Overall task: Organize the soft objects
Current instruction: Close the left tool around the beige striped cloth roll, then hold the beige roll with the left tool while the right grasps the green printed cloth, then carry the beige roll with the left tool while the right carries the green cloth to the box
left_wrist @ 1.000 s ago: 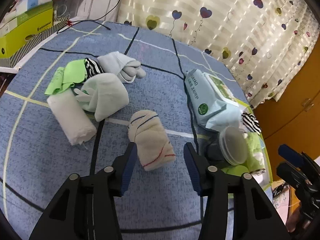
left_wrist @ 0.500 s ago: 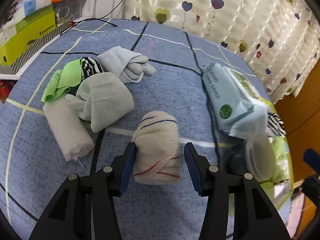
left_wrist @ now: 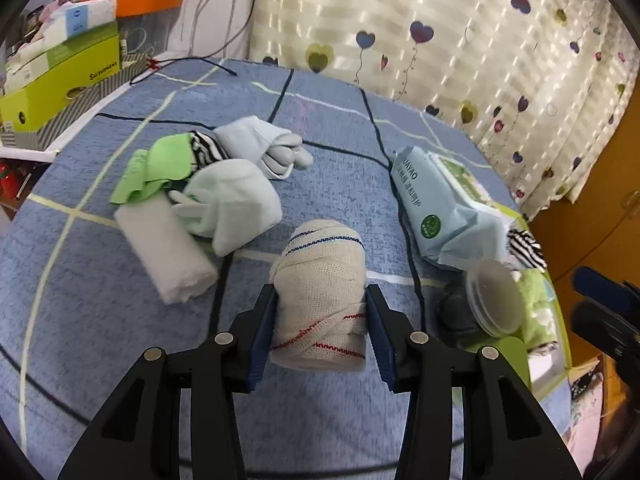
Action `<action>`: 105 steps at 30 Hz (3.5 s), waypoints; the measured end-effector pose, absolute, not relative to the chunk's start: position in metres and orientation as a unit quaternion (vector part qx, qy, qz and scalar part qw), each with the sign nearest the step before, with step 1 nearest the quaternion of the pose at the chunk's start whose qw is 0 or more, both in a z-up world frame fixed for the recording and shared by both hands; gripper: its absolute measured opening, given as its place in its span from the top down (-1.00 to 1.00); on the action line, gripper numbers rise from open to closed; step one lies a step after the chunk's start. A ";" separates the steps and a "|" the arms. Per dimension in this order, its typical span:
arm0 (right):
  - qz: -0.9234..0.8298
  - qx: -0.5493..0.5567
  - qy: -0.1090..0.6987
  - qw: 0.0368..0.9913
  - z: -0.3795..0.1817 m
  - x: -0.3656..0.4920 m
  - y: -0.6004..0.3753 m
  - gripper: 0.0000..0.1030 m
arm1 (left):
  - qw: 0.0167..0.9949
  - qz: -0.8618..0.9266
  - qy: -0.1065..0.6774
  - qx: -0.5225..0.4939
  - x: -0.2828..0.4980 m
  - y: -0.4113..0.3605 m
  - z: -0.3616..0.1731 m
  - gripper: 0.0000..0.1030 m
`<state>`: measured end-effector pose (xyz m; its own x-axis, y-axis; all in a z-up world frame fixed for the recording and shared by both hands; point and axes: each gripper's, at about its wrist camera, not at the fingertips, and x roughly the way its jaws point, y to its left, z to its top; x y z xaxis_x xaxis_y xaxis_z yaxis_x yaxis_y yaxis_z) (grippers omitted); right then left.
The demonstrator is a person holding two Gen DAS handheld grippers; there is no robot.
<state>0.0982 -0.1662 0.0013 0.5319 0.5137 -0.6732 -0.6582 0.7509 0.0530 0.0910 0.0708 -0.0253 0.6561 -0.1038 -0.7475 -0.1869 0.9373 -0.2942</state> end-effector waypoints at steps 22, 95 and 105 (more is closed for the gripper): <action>0.410 -0.166 0.360 0.822 -0.005 0.115 -0.029 0.05 | 0.896 0.089 0.353 -0.254 0.025 0.174 -0.018 0.12; 0.431 -0.104 0.311 0.840 0.030 0.078 -0.096 0.78 | 0.919 0.008 0.337 -0.203 0.026 0.085 0.037 0.12; 0.410 -0.075 0.307 0.855 0.032 0.080 -0.148 0.78 | 0.922 -0.022 0.342 -0.180 0.037 0.048 0.045 0.12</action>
